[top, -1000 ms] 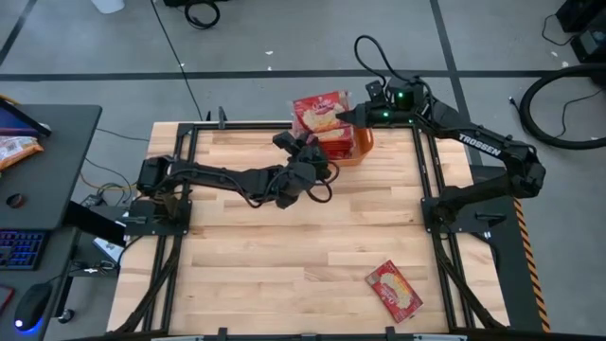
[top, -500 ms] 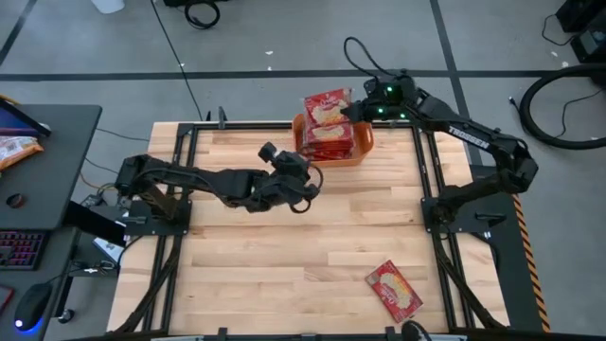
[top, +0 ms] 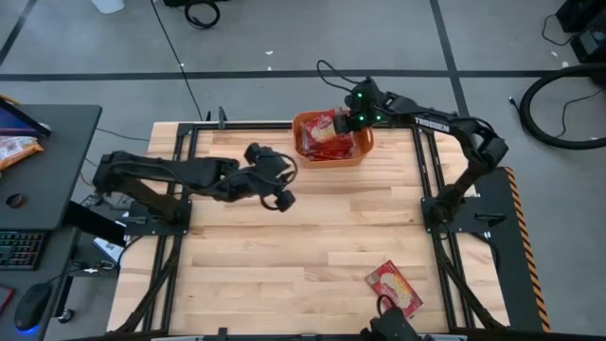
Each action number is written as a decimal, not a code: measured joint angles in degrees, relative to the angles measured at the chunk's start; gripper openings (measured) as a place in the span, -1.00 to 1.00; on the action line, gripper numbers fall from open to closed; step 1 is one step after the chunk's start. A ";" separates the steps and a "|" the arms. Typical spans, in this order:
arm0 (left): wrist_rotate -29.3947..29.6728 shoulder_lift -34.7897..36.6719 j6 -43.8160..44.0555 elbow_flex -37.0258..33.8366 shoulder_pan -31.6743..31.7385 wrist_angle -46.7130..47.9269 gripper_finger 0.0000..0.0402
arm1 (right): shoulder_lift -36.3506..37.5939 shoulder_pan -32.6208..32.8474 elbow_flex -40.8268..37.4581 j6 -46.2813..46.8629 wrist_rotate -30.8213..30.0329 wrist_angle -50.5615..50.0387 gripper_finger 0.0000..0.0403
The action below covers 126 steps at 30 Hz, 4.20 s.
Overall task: Sort popcorn bags into baskets
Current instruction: Put the popcorn pack into the orange bin
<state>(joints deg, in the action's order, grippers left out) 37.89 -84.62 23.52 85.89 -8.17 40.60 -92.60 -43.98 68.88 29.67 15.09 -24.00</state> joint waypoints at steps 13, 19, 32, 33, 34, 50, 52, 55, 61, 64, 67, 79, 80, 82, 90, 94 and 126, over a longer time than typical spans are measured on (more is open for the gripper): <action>-1.25 4.96 1.39 0.00 -0.43 2.62 -0.66 | -0.64 -4.94 0.02 -3.28 -0.59 -3.21 -0.51; -2.78 4.70 1.41 -0.02 -0.43 2.47 -0.66 | -0.18 -5.97 0.02 -7.90 -0.56 -9.49 -0.31; -2.58 4.70 1.35 -0.02 -0.43 -1.16 -0.66 | 9.24 -5.91 0.04 -14.80 -6.05 -10.88 -0.21; -2.58 4.70 1.37 -0.02 -0.43 -1.34 -0.66 | 9.60 -5.91 0.04 -15.12 -5.93 -11.18 -0.22; -2.59 4.70 1.41 -0.02 -0.43 -1.36 -0.66 | 10.14 -5.87 0.04 -15.20 -5.46 -11.56 -0.22; -1.52 4.68 10.21 -0.02 -0.26 -5.23 -0.66 | 19.77 15.30 0.04 -26.69 10.31 -14.51 -0.22; -1.51 4.68 12.11 -0.02 -0.26 -6.09 -0.66 | 19.97 19.31 0.04 -26.59 10.10 -16.49 -0.22; -1.52 4.64 12.04 -0.02 -0.43 -6.36 -0.66 | 19.98 25.33 0.04 -23.84 10.04 -21.16 -0.22; -2.84 4.63 11.83 -0.02 -0.41 -6.12 -0.66 | 19.93 39.40 0.04 -18.54 5.33 -30.79 -0.22; -7.87 4.63 12.31 -0.02 -0.49 -6.10 -0.66 | 19.91 46.47 0.04 -12.05 2.04 -32.59 -0.22; -13.67 4.63 14.98 -0.02 -1.17 -6.12 -0.66 | 19.91 53.48 -0.65 -5.65 -0.39 -30.93 -0.22; -16.24 4.63 19.66 -0.02 -7.67 -6.36 -0.66 | 13.55 72.80 -6.26 28.97 -6.09 -30.11 -0.22; -16.22 4.63 19.79 -0.02 -8.12 -6.36 -0.66 | 12.39 73.93 -6.48 31.72 -5.74 -30.10 -0.22; -16.19 4.63 19.83 -0.02 -8.99 -6.36 -0.66 | 9.73 76.09 -6.58 36.33 -4.71 -30.08 -0.22; -16.13 4.63 21.32 -0.02 -12.67 -6.07 -0.66 | -0.40 82.82 -6.64 45.45 3.37 -25.69 -0.22; -16.13 4.63 21.31 -0.02 -13.74 -6.02 -0.66 | -4.16 85.35 -6.64 46.47 5.12 -21.14 -0.22; -16.09 4.63 22.30 -0.04 -14.25 -13.37 -0.66 | -10.41 64.39 -6.73 23.24 -21.34 -17.57 -0.22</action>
<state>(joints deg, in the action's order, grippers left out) 21.80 -79.99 45.82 85.84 -22.42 27.22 -103.00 20.42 62.15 52.91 -6.25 -41.58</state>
